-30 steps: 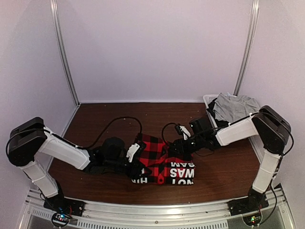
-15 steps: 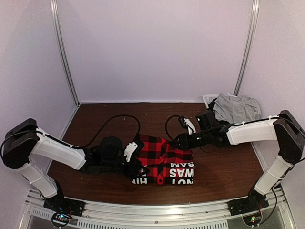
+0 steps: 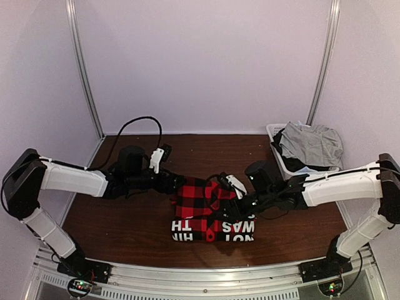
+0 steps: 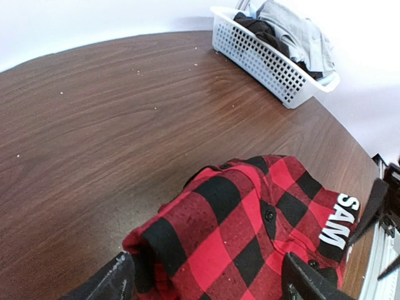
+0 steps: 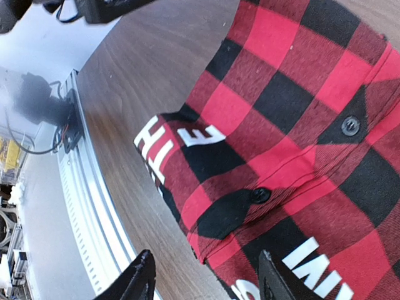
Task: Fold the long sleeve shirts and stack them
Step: Move the square-folded shirt to the center of the board.
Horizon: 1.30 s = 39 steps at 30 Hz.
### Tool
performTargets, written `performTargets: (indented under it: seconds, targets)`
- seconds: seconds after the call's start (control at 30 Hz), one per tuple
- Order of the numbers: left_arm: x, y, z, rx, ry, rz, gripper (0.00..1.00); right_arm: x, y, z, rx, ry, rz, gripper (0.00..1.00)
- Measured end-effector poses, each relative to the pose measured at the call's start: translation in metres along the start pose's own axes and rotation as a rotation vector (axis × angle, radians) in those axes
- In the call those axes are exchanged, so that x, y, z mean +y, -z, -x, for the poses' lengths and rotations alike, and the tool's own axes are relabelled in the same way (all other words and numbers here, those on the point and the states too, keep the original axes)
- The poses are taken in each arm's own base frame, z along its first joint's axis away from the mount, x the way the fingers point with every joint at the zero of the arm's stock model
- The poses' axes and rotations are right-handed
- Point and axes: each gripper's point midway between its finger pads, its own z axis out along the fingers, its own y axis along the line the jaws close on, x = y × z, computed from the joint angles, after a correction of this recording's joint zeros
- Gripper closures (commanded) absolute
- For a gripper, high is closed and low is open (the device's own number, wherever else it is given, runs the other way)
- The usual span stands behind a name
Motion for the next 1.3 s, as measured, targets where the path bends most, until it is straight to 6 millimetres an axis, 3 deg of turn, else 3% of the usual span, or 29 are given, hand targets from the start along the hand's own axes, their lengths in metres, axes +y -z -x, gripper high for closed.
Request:
performTargets:
  seconds: [0.1, 0.27, 0.83, 0.93, 1.07, 1.3]
  targets:
    - [0.009, -0.016, 0.0, 0.021, 0.005, 0.004, 0.17, 0.003, -0.007, -0.021, 0.05, 0.004, 0.006, 0.44]
    - [0.019, -0.031, 0.003, 0.03, -0.02, 0.014, 0.15, -0.008, -0.013, -0.044, 0.099, -0.022, -0.014, 0.44]
    - [0.036, -0.035, -0.01, 0.03, -0.211, 0.072, 0.14, -0.016, -0.028, -0.057, 0.123, -0.045, -0.015, 0.44]
    - [0.035, -0.047, -0.026, 0.077, -0.195, 0.019, 0.24, -0.016, -0.03, -0.058, 0.126, -0.045, -0.016, 0.44]
    - [0.03, -0.058, -0.052, 0.146, -0.135, -0.069, 0.49, -0.016, -0.03, -0.058, 0.127, -0.043, -0.014, 0.44]
    - [0.007, -0.048, -0.058, 0.141, -0.038, -0.192, 0.82, -0.015, -0.031, -0.058, 0.123, -0.044, -0.013, 0.44]
